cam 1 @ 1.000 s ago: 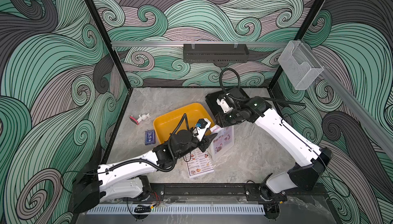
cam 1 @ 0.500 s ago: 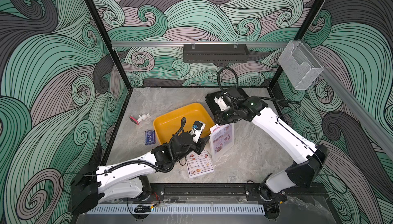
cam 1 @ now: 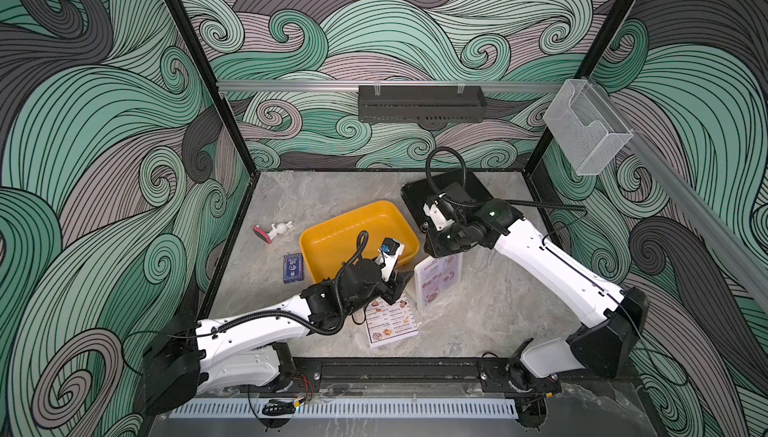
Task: Replace the menus in the menu holders
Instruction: Insert the menu into the menu holder, then adjust the menu holder at the center of the board.
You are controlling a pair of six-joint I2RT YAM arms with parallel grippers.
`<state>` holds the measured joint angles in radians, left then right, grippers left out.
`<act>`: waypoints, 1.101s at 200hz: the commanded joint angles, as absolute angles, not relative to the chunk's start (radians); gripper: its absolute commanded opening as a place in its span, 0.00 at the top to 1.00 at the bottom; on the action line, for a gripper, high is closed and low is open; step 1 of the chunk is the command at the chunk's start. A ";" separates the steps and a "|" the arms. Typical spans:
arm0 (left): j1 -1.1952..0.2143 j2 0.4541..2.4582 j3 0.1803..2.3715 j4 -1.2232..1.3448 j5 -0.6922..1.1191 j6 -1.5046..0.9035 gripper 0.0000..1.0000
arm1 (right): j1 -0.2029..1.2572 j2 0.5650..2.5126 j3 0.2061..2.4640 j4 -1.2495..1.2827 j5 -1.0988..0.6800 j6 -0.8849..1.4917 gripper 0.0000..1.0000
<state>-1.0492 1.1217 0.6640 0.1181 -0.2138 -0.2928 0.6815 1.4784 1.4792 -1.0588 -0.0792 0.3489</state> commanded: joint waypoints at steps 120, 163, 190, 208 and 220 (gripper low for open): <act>-1.042 1.250 0.724 0.184 -0.178 -0.268 0.57 | 0.493 1.090 1.227 -0.893 0.046 0.290 0.43; -1.025 1.336 0.756 0.271 -0.085 -0.175 0.85 | 0.489 0.962 1.103 -0.885 0.024 0.312 0.42; -0.969 1.368 0.765 0.303 0.115 -0.113 0.88 | 0.488 0.904 1.073 -0.886 0.033 0.307 0.42; -0.915 1.404 0.792 0.298 0.261 -0.097 0.89 | 0.483 0.880 1.066 -0.891 0.036 0.306 0.42; -0.883 1.451 0.821 0.276 0.330 -0.092 0.90 | 0.480 0.869 1.067 -0.894 0.039 0.309 0.43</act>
<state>-0.9401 1.3827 0.7437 0.2623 0.1196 -0.1474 0.4896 0.8925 1.0737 -0.9096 0.0261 0.3035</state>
